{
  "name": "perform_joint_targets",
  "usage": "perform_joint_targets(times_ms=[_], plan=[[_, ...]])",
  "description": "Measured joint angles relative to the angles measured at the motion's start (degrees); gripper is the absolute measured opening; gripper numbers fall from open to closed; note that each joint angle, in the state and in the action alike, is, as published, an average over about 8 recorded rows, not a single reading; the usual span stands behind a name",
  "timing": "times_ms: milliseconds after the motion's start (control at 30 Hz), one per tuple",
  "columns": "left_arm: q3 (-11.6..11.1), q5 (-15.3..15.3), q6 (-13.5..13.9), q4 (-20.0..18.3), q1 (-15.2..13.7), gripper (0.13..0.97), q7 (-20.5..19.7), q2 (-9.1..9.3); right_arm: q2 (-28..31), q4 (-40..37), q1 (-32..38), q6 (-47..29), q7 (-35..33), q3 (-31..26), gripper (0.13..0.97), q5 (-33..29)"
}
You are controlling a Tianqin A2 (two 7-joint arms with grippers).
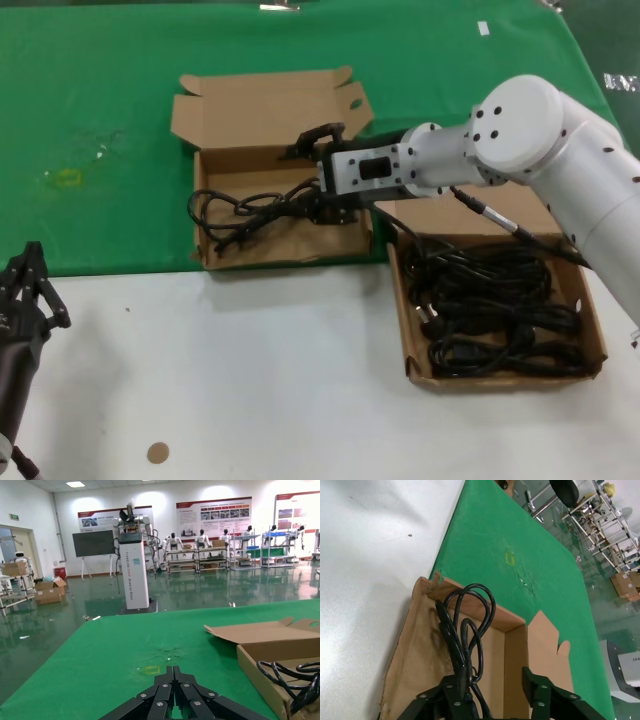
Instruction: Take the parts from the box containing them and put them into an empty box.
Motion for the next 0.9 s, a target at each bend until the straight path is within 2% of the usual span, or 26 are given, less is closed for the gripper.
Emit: perform_joint_targets(times_ms=[200, 467, 500, 767, 900], plan=[[0.0, 0.0, 0.0, 0.0, 0.0, 0.152, 0.0, 0.00, 0.5, 0.7, -0.2, 0.0, 0.6, 0.2, 0.421, 0.0], [0.0, 0.0, 0.0, 0.0, 0.0, 0.152, 0.0, 0.00, 2.7, 5.6, -1.5, -0.4, 3.9, 0.6, 0.623, -0.6], [0.0, 0.0, 0.0, 0.0, 0.0, 0.152, 0.0, 0.00, 3.0, 6.4, -1.7, -0.4, 4.4, 0.7, 0.623, -0.7], [0.0, 0.0, 0.0, 0.0, 0.0, 0.153, 0.0, 0.00, 4.4, 10.2, -2.7, -0.3, 6.7, 1.1, 0.809, -1.3], [0.0, 0.0, 0.0, 0.0, 0.0, 0.154, 0.0, 0.00, 4.5, 10.4, -2.8, -0.3, 6.8, 1.1, 0.809, -1.3]])
